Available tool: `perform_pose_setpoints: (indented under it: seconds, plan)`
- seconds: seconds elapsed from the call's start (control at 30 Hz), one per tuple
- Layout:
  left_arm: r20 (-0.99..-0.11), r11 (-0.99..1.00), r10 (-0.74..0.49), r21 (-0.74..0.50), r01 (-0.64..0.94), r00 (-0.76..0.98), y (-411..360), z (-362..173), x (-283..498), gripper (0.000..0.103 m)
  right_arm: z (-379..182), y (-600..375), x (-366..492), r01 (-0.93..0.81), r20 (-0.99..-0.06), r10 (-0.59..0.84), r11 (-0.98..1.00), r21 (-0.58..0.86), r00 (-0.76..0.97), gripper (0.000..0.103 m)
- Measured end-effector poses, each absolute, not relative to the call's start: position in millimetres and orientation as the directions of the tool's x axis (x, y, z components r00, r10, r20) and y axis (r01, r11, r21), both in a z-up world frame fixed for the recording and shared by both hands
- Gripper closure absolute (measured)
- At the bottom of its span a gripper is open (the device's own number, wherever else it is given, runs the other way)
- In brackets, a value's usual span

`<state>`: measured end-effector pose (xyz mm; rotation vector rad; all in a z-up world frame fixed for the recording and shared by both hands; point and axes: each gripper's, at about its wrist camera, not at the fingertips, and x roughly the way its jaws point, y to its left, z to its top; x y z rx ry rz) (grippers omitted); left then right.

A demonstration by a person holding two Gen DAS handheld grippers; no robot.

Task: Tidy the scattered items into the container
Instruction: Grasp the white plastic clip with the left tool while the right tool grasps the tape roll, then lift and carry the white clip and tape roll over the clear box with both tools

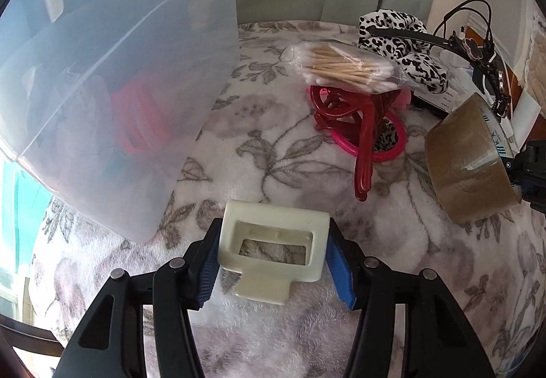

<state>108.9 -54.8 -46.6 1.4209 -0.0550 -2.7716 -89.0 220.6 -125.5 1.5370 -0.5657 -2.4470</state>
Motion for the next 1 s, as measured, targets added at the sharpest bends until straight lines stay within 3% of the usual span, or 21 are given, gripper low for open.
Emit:
perform_pose_setpoints:
  seconds: [0.07, 0.53, 0.63, 0.77, 1.0]
  plan:
    - [-0.812, -0.997, -0.070, 0.048, 0.054, -0.579, -28, -17, 91, 0.048, -124, 224, -87, -0.047, -0.814, -0.374, -0.898, 0.438, -0.444, 0.091]
    - [-0.772, -0.999, -0.043, 0.033, 0.029, -0.634, -25, -37, 44, 0.048, -88, 249, -57, -0.073, -0.753, -0.361, -0.877, 0.475, -0.551, 0.091]
    - [-0.764, -0.999, -0.040, 0.032, 0.024, -0.644, -19, -42, 35, 0.048, -85, 245, -55, -0.074, -0.788, -0.284, -0.921, 0.383, -0.547, 0.091]
    - [-0.751, -0.999, -0.040, 0.039, 0.017, -0.660, -10, -50, 22, 0.048, -74, 248, -47, -0.045, -0.755, -0.310, -0.911, 0.409, -0.578, 0.091]
    - [-0.739, -0.999, -0.036, 0.040, 0.009, -0.673, 0, -61, 2, 0.048, -100, 249, -54, -0.092, -0.820, -0.283, -0.923, 0.375, -0.498, 0.091]
